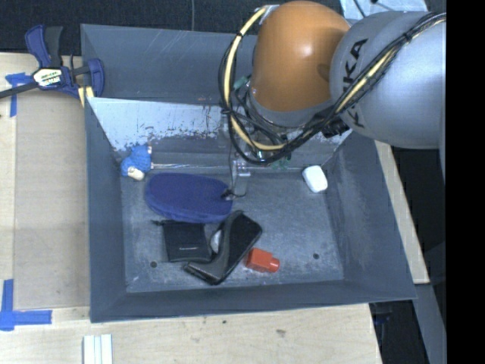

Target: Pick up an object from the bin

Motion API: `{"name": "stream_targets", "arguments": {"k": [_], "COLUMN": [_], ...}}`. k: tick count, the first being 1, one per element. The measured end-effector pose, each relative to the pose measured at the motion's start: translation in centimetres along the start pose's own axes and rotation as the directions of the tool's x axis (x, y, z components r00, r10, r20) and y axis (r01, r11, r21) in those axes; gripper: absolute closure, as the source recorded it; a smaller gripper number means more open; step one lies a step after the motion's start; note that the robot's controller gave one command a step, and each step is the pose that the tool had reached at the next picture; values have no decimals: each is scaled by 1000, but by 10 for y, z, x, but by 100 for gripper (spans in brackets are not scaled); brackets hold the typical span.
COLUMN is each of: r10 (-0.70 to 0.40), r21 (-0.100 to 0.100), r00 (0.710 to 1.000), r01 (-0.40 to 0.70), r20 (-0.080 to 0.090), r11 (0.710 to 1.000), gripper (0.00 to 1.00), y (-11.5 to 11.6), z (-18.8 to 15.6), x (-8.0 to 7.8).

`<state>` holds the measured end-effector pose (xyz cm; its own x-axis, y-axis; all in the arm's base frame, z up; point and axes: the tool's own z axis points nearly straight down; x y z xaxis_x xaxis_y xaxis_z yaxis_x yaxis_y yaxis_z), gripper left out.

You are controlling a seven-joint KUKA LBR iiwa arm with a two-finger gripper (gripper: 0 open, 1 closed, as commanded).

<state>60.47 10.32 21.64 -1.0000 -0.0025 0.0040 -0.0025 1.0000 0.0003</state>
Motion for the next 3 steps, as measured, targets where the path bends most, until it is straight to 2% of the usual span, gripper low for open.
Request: {"name": "stream_targets", "arguments": {"k": [1, 2, 3], "r10": [-294, -641, -957], "r21": [3, 3, 6], "r00": [956, 768, 290], "r01": [294, 641, 957], "r20": [16, 12, 7], "r11": [956, 768, 290], "gripper": [0, 0, 0], "y": [-2, 76, 128], "z": [123, 116, 115], "x": [63, 75, 90]}}
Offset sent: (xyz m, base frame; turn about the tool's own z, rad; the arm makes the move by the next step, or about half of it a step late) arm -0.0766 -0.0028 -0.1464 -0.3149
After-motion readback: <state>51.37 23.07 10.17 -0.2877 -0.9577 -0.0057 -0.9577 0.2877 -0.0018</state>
